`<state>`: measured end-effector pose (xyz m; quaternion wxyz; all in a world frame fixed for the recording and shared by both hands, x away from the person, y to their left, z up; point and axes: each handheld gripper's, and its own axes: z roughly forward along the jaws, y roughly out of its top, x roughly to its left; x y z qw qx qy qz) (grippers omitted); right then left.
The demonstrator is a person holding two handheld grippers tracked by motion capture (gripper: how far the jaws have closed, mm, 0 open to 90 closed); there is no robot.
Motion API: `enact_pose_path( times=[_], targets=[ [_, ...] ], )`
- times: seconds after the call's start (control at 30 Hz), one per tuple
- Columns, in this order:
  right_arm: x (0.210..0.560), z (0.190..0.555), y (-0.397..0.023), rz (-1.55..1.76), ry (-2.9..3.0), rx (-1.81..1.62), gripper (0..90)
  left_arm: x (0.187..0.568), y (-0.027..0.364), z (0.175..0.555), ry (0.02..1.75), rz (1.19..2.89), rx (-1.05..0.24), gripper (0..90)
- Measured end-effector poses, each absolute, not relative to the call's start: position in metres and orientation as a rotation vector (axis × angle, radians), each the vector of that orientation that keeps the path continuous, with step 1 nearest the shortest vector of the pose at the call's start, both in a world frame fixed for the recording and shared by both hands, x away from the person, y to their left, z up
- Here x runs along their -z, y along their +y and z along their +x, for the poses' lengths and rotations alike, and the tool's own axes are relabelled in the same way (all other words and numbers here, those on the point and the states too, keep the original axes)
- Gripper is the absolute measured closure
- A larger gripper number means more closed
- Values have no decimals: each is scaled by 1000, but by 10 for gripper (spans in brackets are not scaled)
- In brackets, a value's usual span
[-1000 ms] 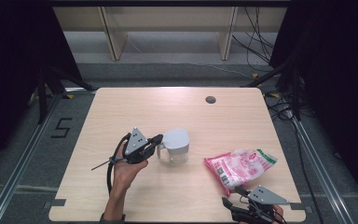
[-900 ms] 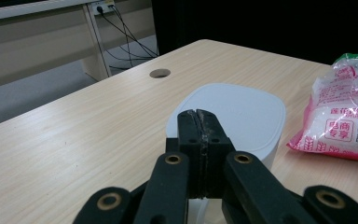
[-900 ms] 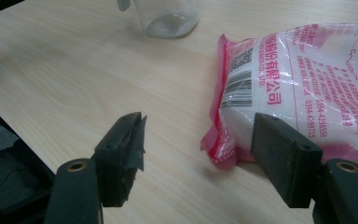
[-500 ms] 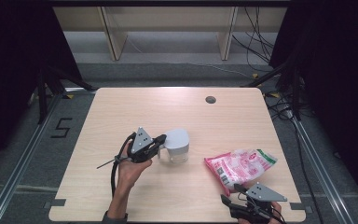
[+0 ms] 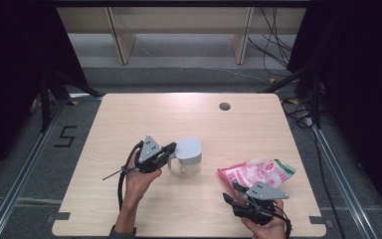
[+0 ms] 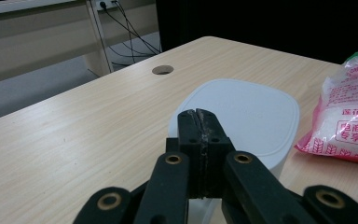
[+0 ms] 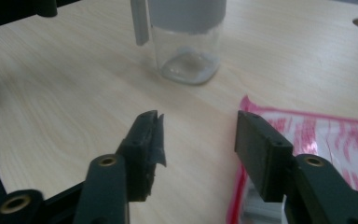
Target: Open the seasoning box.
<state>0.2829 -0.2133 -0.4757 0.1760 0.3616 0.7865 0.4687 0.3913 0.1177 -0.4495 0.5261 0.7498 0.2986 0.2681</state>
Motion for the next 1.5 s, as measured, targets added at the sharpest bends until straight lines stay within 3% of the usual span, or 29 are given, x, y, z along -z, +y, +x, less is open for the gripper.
enact_pose_path(
  times=[0.17, 0.27, 0.33, 0.4, 0.57, 0.93, 1.5],
  targets=[
    [471, 296, -203, 979, 2212, -1370, 608, 451, 117, 390, 730, 1772, -631, 889],
    [468, 311, -198, 962, 2227, -1406, 734, 452, 118, 390, 724, 1762, -624, 889],
    [467, 320, -197, 941, 2236, -1420, 754, 452, 118, 390, 725, 1753, -619, 889],
    [466, 328, -195, 941, 2220, -1442, 830, 452, 120, 390, 730, 1759, -626, 889],
    [463, 344, -192, 946, 2201, -1432, 900, 453, 120, 390, 732, 1754, -621, 889],
    [460, 384, -169, 926, 2228, -1387, 900, 454, 122, 391, 741, 1751, -635, 888],
    [448, 389, -147, 851, 2228, -1413, 900, 455, 124, 390, 735, 1754, -637, 877]
  ],
)
